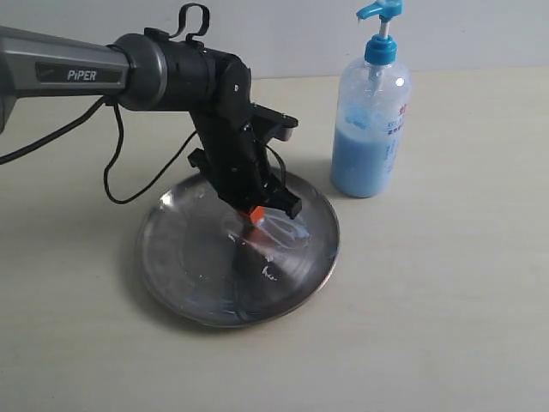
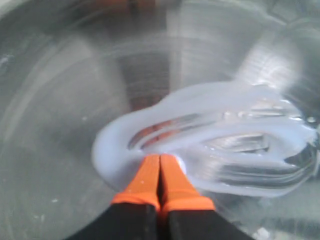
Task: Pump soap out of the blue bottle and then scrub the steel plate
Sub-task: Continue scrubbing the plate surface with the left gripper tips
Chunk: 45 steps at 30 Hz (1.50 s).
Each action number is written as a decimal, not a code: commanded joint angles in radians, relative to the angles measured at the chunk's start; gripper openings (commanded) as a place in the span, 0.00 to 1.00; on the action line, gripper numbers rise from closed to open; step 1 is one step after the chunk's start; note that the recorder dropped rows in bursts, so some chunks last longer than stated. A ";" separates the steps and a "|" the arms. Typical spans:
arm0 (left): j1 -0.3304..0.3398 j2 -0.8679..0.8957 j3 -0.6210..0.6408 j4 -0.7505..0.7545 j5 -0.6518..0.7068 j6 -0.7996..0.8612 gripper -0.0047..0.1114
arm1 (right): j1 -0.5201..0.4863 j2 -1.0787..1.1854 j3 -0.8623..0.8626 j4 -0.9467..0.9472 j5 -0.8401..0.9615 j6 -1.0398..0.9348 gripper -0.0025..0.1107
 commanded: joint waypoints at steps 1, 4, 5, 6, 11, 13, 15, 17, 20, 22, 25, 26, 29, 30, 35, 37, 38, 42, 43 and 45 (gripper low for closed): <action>-0.050 0.021 0.016 -0.025 0.004 0.003 0.04 | 0.000 -0.004 0.002 0.001 0.000 -0.007 0.05; -0.078 0.021 0.016 -0.025 -0.032 0.004 0.04 | 0.000 -0.004 0.002 0.001 0.002 -0.007 0.05; -0.086 0.021 0.016 -0.025 -0.044 0.004 0.04 | 0.000 -0.004 0.002 0.001 0.002 -0.007 0.05; -0.093 0.021 0.016 -0.027 -0.055 0.004 0.04 | 0.000 -0.004 0.002 0.001 0.002 -0.007 0.05; -0.119 0.021 0.016 -0.031 -0.085 0.007 0.04 | 0.000 -0.004 0.002 0.003 0.001 -0.007 0.05; -0.119 0.021 0.016 -0.031 -0.096 0.023 0.04 | 0.000 -0.004 0.002 0.008 0.001 -0.007 0.05; -0.114 0.021 0.016 -0.001 -0.102 0.023 0.04 | 0.000 -0.004 0.002 0.010 0.001 -0.007 0.05; -0.100 0.021 0.016 0.020 -0.104 0.023 0.04 | 0.000 -0.004 0.002 0.010 0.001 -0.007 0.05; -0.071 0.021 0.016 0.027 -0.117 0.000 0.04 | 0.000 -0.004 0.002 0.010 0.001 -0.007 0.05; -0.043 0.021 0.016 0.027 -0.119 -0.006 0.04 | 0.000 -0.004 0.002 0.010 0.001 -0.007 0.05; -0.001 0.021 0.016 0.027 -0.085 -0.025 0.04 | 0.000 -0.004 0.002 0.010 0.001 -0.007 0.05; 0.015 0.021 0.016 0.027 -0.060 -0.025 0.04 | 0.000 -0.004 0.002 0.010 0.001 -0.007 0.05; 0.038 0.021 0.016 0.030 -0.010 -0.025 0.04 | 0.000 -0.004 0.002 0.010 0.001 -0.007 0.05; 0.042 0.021 0.016 0.030 0.000 -0.025 0.04 | 0.000 -0.004 0.002 0.010 0.001 -0.007 0.05; 0.038 0.021 0.016 0.031 0.054 -0.025 0.04 | 0.000 -0.004 0.002 0.010 0.001 -0.007 0.05; 0.030 0.021 0.016 0.030 0.080 -0.022 0.04 | 0.000 -0.004 0.002 0.010 0.001 -0.007 0.05; 0.026 0.021 0.016 0.030 0.085 -0.022 0.04 | 0.000 -0.004 0.002 0.010 0.001 -0.007 0.05; 0.001 0.021 0.016 0.018 0.089 -0.022 0.04 | 0.000 -0.004 0.002 0.010 0.001 -0.007 0.05; -0.006 0.021 0.016 0.018 0.087 -0.022 0.04 | 0.000 -0.004 0.002 0.010 0.001 -0.007 0.05; -0.022 0.021 0.016 0.018 0.072 -0.022 0.04 | 0.000 -0.004 0.002 0.010 0.001 -0.007 0.05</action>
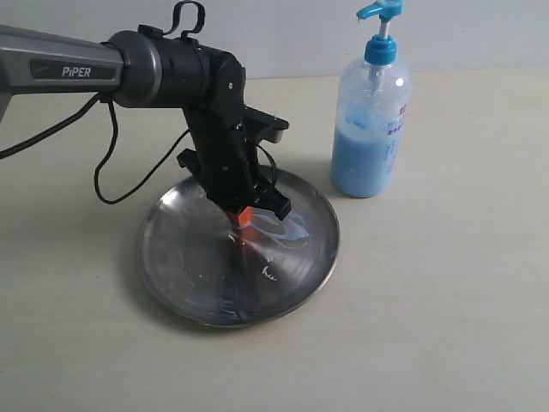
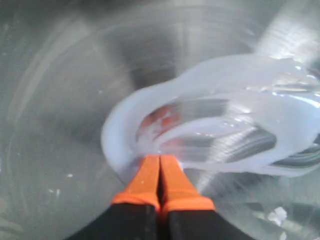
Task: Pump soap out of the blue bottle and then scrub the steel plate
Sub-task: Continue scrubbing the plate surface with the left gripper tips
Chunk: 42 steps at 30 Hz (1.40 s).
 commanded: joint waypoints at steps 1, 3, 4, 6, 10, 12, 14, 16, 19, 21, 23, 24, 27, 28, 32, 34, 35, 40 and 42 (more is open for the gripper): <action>-0.043 0.024 0.016 -0.013 0.009 -0.005 0.04 | 0.000 -0.004 0.002 0.003 0.000 -0.007 0.05; -0.060 0.024 0.016 -0.018 -0.014 -0.005 0.04 | 0.000 -0.004 0.002 0.003 0.000 -0.007 0.05; -0.067 0.024 0.016 -0.022 -0.026 -0.005 0.04 | 0.000 -0.004 0.002 0.003 0.000 -0.007 0.05; -0.079 0.024 0.016 -0.044 -0.050 -0.005 0.04 | 0.000 -0.004 0.002 0.003 0.000 -0.007 0.05; -0.094 0.024 0.016 -0.132 -0.083 0.031 0.04 | 0.000 -0.004 0.002 0.003 0.000 -0.007 0.05; -0.094 0.024 0.016 -0.212 -0.083 0.077 0.04 | 0.000 -0.004 0.002 0.003 0.000 -0.007 0.05; -0.094 0.024 0.016 -0.288 -0.089 0.123 0.04 | 0.000 -0.004 0.002 0.003 0.000 -0.007 0.05; -0.094 0.024 0.016 -0.317 -0.102 0.148 0.04 | 0.000 -0.004 0.002 0.003 0.000 -0.007 0.05; -0.094 0.024 0.016 -0.304 -0.136 0.153 0.04 | 0.000 -0.004 0.002 0.003 0.000 -0.007 0.05; -0.094 0.024 0.016 -0.269 -0.165 0.153 0.04 | 0.000 -0.004 0.002 0.003 0.000 -0.007 0.05; -0.089 0.024 0.016 -0.217 -0.186 0.151 0.04 | 0.000 -0.004 0.002 0.003 0.000 -0.007 0.05; -0.084 0.024 0.016 -0.198 -0.191 0.146 0.04 | 0.000 -0.004 0.002 0.003 0.000 -0.007 0.05; -0.061 0.024 0.016 -0.159 -0.193 0.146 0.04 | 0.000 -0.004 0.002 0.003 0.000 -0.007 0.05; -0.051 0.024 0.016 -0.157 -0.191 0.144 0.04 | 0.000 -0.004 0.002 0.003 0.000 -0.007 0.05; -0.005 0.024 0.016 -0.149 -0.179 0.122 0.04 | 0.000 -0.004 0.002 0.006 0.000 -0.007 0.05; 0.017 0.024 0.016 -0.142 -0.175 0.120 0.04 | 0.000 -0.004 0.002 0.006 0.000 -0.007 0.05; 0.030 0.024 0.016 -0.140 -0.170 0.120 0.04 | 0.000 -0.004 0.002 0.006 0.000 -0.007 0.05; 0.082 0.024 0.016 -0.138 -0.154 0.094 0.04 | 0.000 -0.004 0.002 0.006 0.000 -0.007 0.05; 0.091 0.024 0.016 -0.138 -0.133 0.094 0.04 | 0.000 -0.004 0.002 0.006 0.000 -0.007 0.05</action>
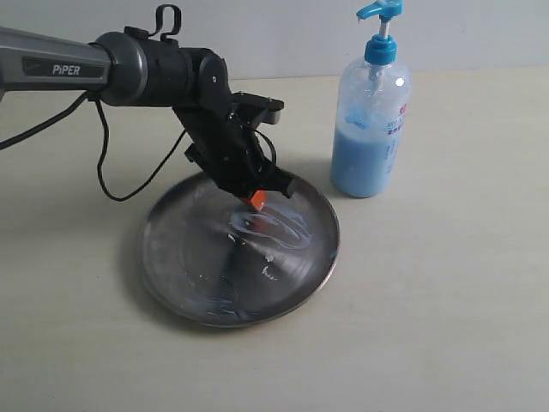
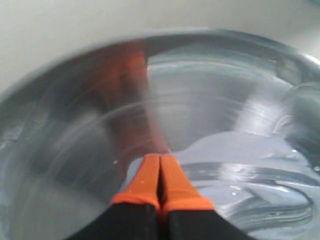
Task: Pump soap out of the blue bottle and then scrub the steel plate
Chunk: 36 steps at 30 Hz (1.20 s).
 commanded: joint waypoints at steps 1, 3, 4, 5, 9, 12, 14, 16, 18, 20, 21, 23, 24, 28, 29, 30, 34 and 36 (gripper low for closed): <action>0.028 0.017 0.010 0.028 0.055 -0.015 0.04 | 0.000 -0.004 0.002 0.006 0.000 -0.007 0.05; 0.028 0.017 0.010 0.028 0.080 -0.015 0.04 | 0.000 -0.004 0.002 0.006 0.000 -0.007 0.05; 0.026 0.017 0.010 0.028 0.091 -0.015 0.04 | 0.000 -0.004 0.002 0.006 0.000 -0.007 0.05; 0.022 0.017 0.010 0.020 0.105 -0.013 0.04 | 0.000 -0.004 0.002 0.006 0.000 -0.007 0.05; 0.019 0.015 0.010 -0.068 0.163 0.025 0.04 | 0.000 -0.004 0.002 0.006 0.000 -0.007 0.05; 0.019 0.004 0.010 -0.153 0.191 0.079 0.04 | 0.000 -0.004 0.002 0.003 0.000 -0.007 0.05; 0.019 -0.019 0.010 -0.191 0.189 0.089 0.04 | 0.000 -0.004 0.002 0.004 0.000 -0.015 0.05; 0.019 -0.047 0.010 -0.200 0.170 0.089 0.04 | 0.000 -0.004 0.002 0.004 0.000 -0.026 0.05; 0.019 -0.085 0.010 -0.204 0.159 0.089 0.04 | 0.000 -0.004 0.002 0.004 0.000 -0.044 0.05; 0.019 -0.124 0.010 -0.204 0.153 0.089 0.04 | 0.000 -0.004 0.002 0.004 0.000 -0.048 0.05; 0.019 -0.140 0.010 -0.204 0.150 0.089 0.04 | 0.000 -0.004 0.007 0.004 -0.002 -0.054 0.05; 0.019 -0.180 0.010 -0.204 0.150 0.087 0.04 | 0.000 -0.004 0.025 0.004 -0.022 -0.059 0.05; 0.019 -0.194 0.010 -0.204 0.150 0.084 0.04 | 0.000 -0.004 0.036 0.004 -0.037 -0.059 0.05; 0.019 -0.269 0.023 -0.199 0.149 0.065 0.04 | 0.000 -0.004 0.051 -0.005 -0.060 -0.059 0.05; 0.019 -0.287 0.030 -0.191 0.149 0.062 0.04 | 0.000 -0.004 0.051 -0.012 -0.060 -0.059 0.05; 0.019 -0.302 0.041 -0.183 0.149 0.058 0.04 | 0.000 -0.004 0.054 -0.016 -0.055 -0.059 0.05; 0.019 -0.380 0.102 -0.162 0.136 0.049 0.04 | 0.000 -0.004 0.093 -0.016 -0.055 -0.059 0.05; 0.019 -0.426 0.144 -0.152 0.123 0.043 0.04 | 0.000 -0.004 0.104 -0.017 -0.060 -0.061 0.05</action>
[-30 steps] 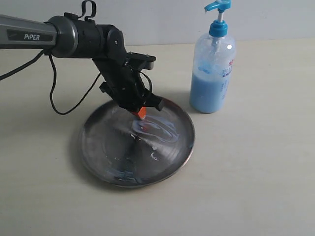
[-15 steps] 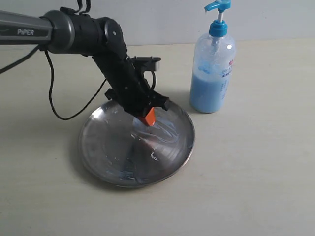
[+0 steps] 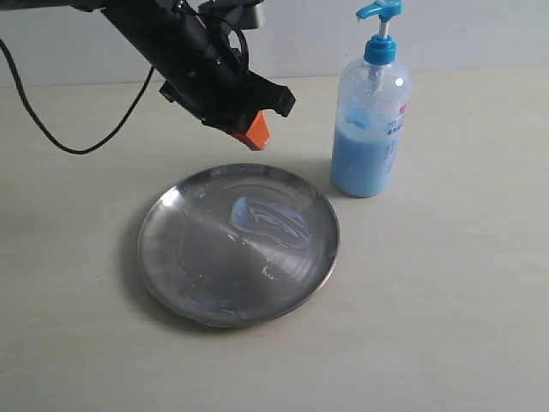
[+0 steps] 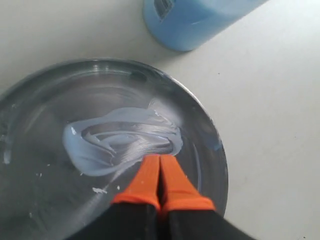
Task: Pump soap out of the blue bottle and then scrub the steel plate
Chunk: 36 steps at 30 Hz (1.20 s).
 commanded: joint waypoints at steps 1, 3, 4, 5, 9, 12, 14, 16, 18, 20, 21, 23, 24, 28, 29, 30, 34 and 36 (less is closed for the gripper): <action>-0.001 -0.099 0.082 0.026 -0.028 -0.019 0.04 | 0.000 -0.004 0.032 -0.013 -0.016 -0.018 0.05; -0.001 -0.153 0.123 0.029 -0.038 -0.019 0.04 | 0.000 -0.004 0.042 -0.016 -0.021 -0.029 0.05; -0.001 -0.173 0.143 0.034 -0.046 -0.019 0.04 | 0.000 -0.004 0.049 -0.016 -0.023 -0.041 0.05; -0.001 -0.198 0.163 0.038 -0.055 -0.019 0.04 | 0.000 -0.004 0.054 -0.016 -0.025 -0.041 0.05; -0.001 -0.302 0.246 0.052 -0.097 -0.021 0.04 | 0.000 -0.004 0.059 -0.042 -0.036 -0.041 0.05; -0.001 -0.385 0.316 0.052 -0.147 -0.021 0.04 | 0.000 -0.004 0.059 -0.061 -0.034 -0.039 0.05; -0.001 -0.445 0.371 0.076 -0.194 -0.019 0.04 | 0.000 -0.004 0.061 -0.061 -0.034 -0.039 0.05; -0.001 -0.497 0.420 0.101 -0.242 -0.019 0.04 | 0.000 -0.004 0.078 -0.061 -0.049 -0.039 0.05; 0.003 -0.554 0.473 0.110 -0.282 -0.019 0.04 | 0.000 -0.004 0.091 -0.061 -0.069 -0.040 0.05; 0.003 -0.604 0.518 0.115 -0.316 -0.021 0.04 | 0.000 -0.004 0.098 -0.061 -0.082 -0.040 0.05; 0.003 -0.632 0.542 0.123 -0.336 -0.021 0.04 | 0.000 -0.004 0.098 -0.061 -0.089 -0.040 0.05; 0.003 -0.687 0.583 0.126 -0.358 -0.021 0.04 | 0.000 -0.004 0.098 -0.061 -0.089 -0.040 0.05; 0.003 -0.714 0.605 0.126 -0.373 -0.021 0.04 | 0.000 -0.004 0.098 -0.061 -0.092 -0.040 0.05; 0.003 -0.825 0.697 0.124 -0.418 -0.021 0.04 | 0.000 -0.004 0.098 -0.061 -0.093 -0.040 0.05; 0.003 -0.851 0.715 0.124 -0.427 -0.023 0.04 | 0.000 -0.004 0.098 -0.061 -0.093 -0.040 0.05; 0.003 -0.882 0.736 0.124 -0.432 -0.022 0.04 | 0.000 -0.004 0.098 -0.061 -0.096 -0.040 0.05; 0.003 -1.010 0.802 0.124 -0.443 -0.022 0.04 | 0.000 -0.004 0.131 -0.061 -0.152 -0.042 0.05; 0.003 -1.070 0.832 0.124 -0.452 -0.022 0.04 | 0.000 -0.004 0.158 -0.061 -0.192 -0.042 0.05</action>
